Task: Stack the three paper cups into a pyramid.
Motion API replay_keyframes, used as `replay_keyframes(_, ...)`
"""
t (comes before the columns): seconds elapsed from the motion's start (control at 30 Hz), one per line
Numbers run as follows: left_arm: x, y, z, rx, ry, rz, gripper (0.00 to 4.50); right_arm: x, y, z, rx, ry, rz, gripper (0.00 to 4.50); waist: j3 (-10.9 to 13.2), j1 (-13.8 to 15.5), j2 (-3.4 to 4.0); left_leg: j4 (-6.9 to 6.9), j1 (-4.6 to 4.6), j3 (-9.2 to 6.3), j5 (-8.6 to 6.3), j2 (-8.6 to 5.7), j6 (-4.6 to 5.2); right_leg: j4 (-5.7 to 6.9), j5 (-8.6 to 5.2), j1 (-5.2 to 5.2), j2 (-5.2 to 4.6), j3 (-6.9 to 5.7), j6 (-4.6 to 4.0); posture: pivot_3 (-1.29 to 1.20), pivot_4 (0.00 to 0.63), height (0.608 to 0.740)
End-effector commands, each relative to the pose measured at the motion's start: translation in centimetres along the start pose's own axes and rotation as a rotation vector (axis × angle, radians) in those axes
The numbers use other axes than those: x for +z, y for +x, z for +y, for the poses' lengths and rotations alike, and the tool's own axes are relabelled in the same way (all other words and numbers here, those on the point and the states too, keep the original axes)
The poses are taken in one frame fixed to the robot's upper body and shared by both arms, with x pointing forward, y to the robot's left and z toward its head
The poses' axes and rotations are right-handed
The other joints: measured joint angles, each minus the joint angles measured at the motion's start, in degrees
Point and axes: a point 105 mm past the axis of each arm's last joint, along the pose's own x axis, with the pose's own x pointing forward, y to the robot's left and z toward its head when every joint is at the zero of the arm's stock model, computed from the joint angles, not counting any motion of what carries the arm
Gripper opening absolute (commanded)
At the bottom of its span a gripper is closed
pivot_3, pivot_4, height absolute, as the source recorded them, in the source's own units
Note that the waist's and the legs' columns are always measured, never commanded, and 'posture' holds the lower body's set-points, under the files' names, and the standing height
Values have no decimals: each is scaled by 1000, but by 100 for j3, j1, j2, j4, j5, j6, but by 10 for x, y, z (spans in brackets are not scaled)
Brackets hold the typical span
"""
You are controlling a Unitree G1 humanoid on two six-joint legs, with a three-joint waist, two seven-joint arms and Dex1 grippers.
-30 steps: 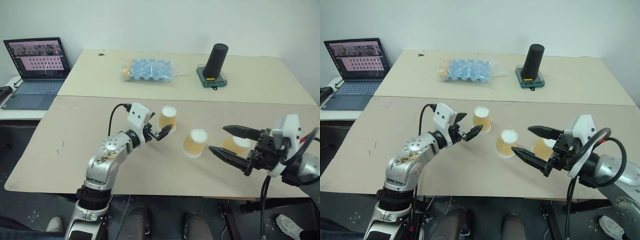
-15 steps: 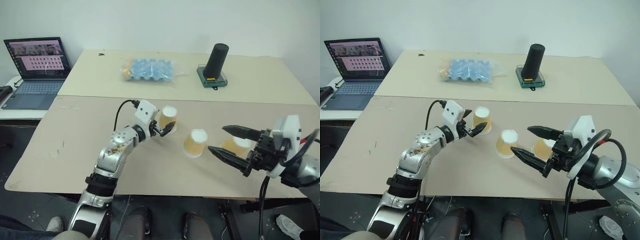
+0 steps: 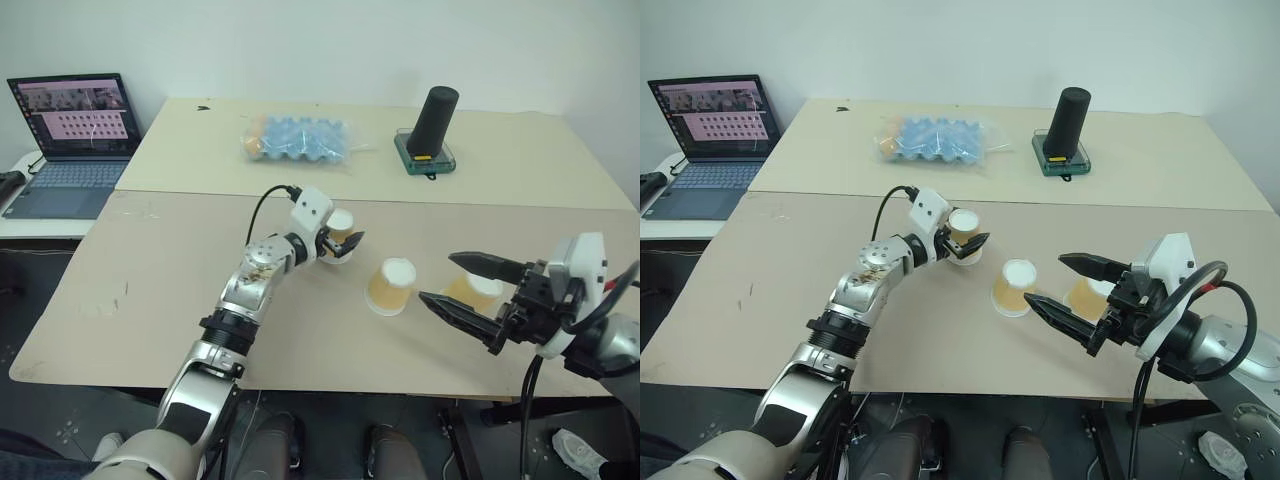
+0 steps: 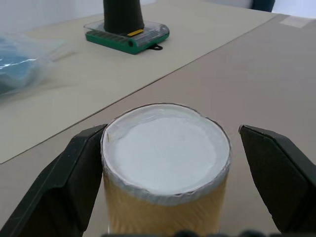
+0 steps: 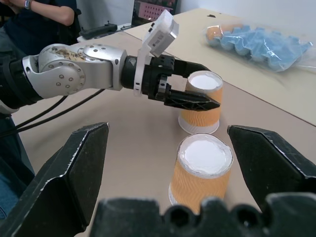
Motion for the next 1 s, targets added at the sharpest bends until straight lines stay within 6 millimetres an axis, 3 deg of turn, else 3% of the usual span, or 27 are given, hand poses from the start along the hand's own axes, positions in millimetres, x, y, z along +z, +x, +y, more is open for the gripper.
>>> replay_keyframes(0.03,18,4,-1,-17,41,-56,4466,15,-2,3,-4,-64,-53,4500,0,-2,0,0,0,0,0,0,0,0,0,0,0,0,0,0,150,726)
replay_keyframes(0.07,18,5,0,-15,41,-60,4466,14,-3,2,-7,-65,-52,4500,0,-6,0,0,0,0,0,1,0,1,0,0,0,0,0,0,150,726)
replay_keyframes(0.3,23,2,9,7,53,-68,2498,12,-4,1,-17,-60,-45,4500,0,-7,0,0,0,0,0,0,0,0,1,0,-1,0,1,0,150,726)
replay_keyframes(0.43,28,-6,19,28,71,-68,2487,12,-3,1,-14,-59,-48,4500,0,-9,0,0,0,0,0,0,0,0,1,0,-1,0,1,0,150,726)
replay_keyframes(0.53,39,-27,35,33,120,-84,2487,11,-1,2,-9,-58,-45,4500,0,-32,0,0,0,1,0,1,0,2,1,-2,-1,0,1,0,150,726)
replay_keyframes(0.7,72,-70,21,-183,204,-150,2487,10,-1,1,-10,-53,-41,4500,-2,-72,3,-6,0,3,0,4,-4,0,0,-8,-1,1,0,0,150,726)
replay_keyframes(0.87,61,-103,-22,-539,153,-46,2487,7,1,-1,-9,-49,-36,4500,-3,-42,5,-3,8,-2,-2,2,-9,-5,0,-12,-3,-1,-1,0,150,726)
replay_keyframes(1.0,32,-98,-27,-573,120,56,2487,8,1,-1,-7,-51,-38,4500,-3,-13,5,-3,12,-4,1,1,-13,-3,-1,-9,-2,-3,-1,0,150,726)
